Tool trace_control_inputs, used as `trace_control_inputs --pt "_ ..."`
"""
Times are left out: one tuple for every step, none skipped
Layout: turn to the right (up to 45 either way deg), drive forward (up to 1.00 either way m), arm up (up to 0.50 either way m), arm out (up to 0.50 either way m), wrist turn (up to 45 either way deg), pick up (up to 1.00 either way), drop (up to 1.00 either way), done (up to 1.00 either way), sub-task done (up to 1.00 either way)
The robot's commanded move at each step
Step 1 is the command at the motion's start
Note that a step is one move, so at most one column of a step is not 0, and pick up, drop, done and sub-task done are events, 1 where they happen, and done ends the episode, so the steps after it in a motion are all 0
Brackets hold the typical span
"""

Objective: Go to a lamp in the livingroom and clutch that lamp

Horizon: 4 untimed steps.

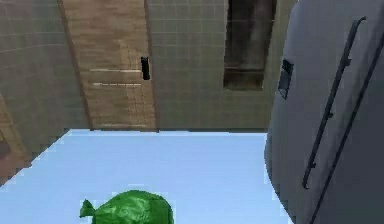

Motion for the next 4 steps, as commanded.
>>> trace_control_inputs --pt "-45.0 0.0 0.0 0.0 0.0 0.0 0.0 0.0 0.0" --pt "-30.0 0.0 0.0 0.0 0.0 0.0 0.0 0.0 0.0" --pt "0.0 1.0 0.0 0.0 0.0 0.0 0.0 0.0 0.0" --pt "-3.0 0.0 0.0 0.0 0.0 0.0 0.0 0.0 0.0"
